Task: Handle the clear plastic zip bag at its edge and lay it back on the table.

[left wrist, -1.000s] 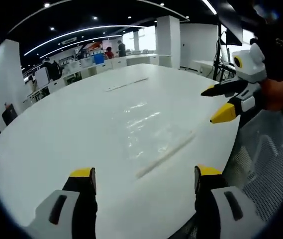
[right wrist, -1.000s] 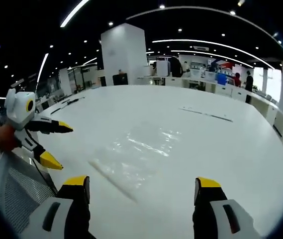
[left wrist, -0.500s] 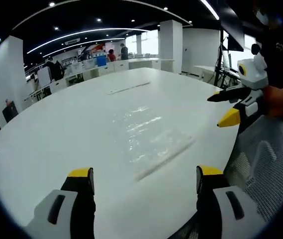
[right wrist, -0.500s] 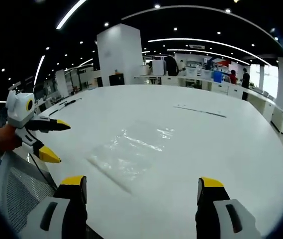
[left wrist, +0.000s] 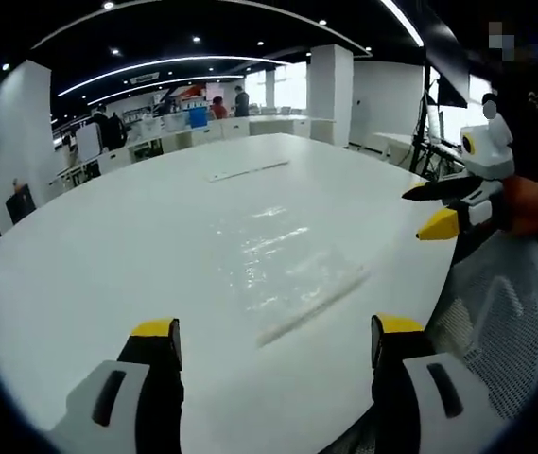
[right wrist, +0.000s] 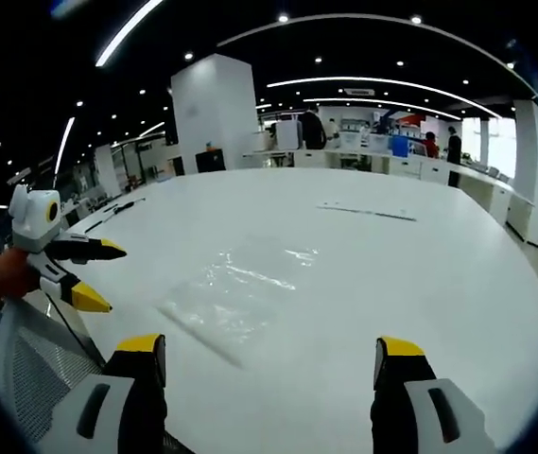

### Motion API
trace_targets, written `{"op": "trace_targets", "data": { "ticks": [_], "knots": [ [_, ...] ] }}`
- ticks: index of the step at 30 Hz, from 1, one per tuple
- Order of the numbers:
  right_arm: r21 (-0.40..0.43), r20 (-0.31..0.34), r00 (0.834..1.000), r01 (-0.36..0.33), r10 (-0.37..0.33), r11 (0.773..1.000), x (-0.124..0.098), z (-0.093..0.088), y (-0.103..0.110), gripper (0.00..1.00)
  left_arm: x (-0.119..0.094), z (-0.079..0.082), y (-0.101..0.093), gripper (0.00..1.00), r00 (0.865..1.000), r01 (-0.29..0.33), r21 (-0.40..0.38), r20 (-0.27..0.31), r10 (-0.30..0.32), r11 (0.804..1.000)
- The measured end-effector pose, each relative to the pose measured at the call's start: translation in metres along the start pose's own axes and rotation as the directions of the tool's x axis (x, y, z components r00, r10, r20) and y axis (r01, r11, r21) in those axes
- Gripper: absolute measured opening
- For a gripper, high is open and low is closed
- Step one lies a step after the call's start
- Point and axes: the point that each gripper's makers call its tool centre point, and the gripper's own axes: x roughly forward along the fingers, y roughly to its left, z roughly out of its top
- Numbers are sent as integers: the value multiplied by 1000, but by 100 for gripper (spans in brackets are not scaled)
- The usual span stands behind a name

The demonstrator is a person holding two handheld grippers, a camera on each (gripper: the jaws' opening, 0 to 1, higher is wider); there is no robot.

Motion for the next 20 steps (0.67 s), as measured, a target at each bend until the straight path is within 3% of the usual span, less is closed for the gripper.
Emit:
{"op": "trace_targets", "data": {
  "ticks": [20],
  "knots": [
    [72, 7, 999, 31, -32, 997, -2, -4, -11, 92, 0, -2, -3, 81, 1000, -3, 23, 5, 3, 1000]
  ]
}}
